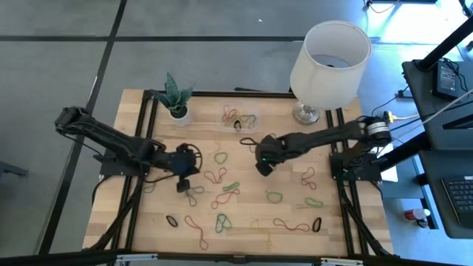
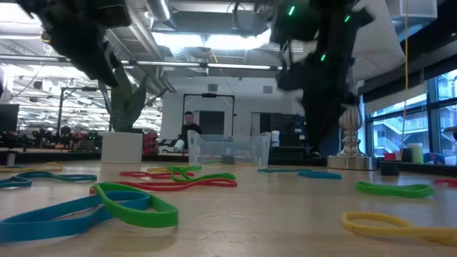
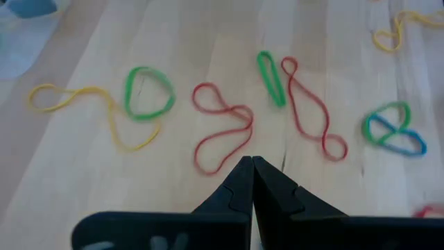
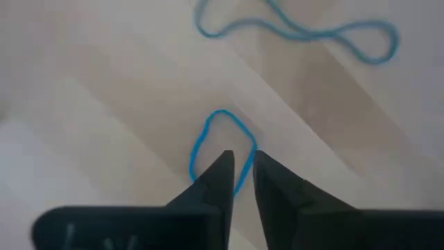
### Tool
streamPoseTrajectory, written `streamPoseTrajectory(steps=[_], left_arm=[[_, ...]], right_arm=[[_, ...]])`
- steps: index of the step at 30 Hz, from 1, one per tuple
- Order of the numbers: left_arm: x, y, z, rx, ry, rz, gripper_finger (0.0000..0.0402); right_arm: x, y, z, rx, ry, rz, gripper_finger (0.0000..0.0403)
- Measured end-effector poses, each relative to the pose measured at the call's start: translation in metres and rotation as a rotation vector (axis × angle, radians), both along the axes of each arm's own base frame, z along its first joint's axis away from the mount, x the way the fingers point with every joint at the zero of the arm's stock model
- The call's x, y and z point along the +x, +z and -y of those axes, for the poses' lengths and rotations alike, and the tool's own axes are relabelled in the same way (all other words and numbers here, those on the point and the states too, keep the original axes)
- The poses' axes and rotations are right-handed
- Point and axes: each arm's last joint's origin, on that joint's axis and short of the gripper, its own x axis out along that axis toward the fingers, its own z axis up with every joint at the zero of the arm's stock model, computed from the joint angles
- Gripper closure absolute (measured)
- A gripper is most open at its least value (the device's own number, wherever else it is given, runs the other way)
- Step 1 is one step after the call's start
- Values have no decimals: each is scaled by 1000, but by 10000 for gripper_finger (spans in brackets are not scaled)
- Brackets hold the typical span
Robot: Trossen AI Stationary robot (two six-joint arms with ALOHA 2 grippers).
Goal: Pick and place rubber bands into bin
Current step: Put the blue rubber band into the transparent bin
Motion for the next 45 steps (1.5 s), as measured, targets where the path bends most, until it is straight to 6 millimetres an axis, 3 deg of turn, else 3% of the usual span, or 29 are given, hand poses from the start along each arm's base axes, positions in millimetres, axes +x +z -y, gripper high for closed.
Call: streamPoseTrajectory(steps=[5,11,14,17,20,22,29,33,36,41,45], left_arm=[[-15,-2,-5,-6,-11,34,400],[-21,-1,-7,14,-41,46,400],[-21,0,-7,39,-66,57,400],[-22,0,-8,55,-74,51,400],[-25,-1,-12,85,-81,28,400],[-26,0,-16,100,-76,21,400],[-32,6,-27,126,-90,43,400],[-35,10,-32,132,-72,67,400],[-37,12,-35,131,-58,82,400],[-38,14,-38,131,-37,101,400],[-39,15,-40,131,-16,109,400]], right_arm=[[3,-30,11,67,-67,-108,309],[5,-48,14,89,-84,-172,304],[8,-51,14,107,-87,-164,328],[8,-51,13,115,-134,-147,382],[10,-45,10,110,-171,-136,393],[15,-32,8,94,-181,-111,397],[41,42,6,-59,-167,31,401],[57,85,22,-181,-119,154,401],[68,109,45,-252,-96,227,402],[88,118,88,-332,-36,290,402],[104,107,120,-313,10,297,403]])
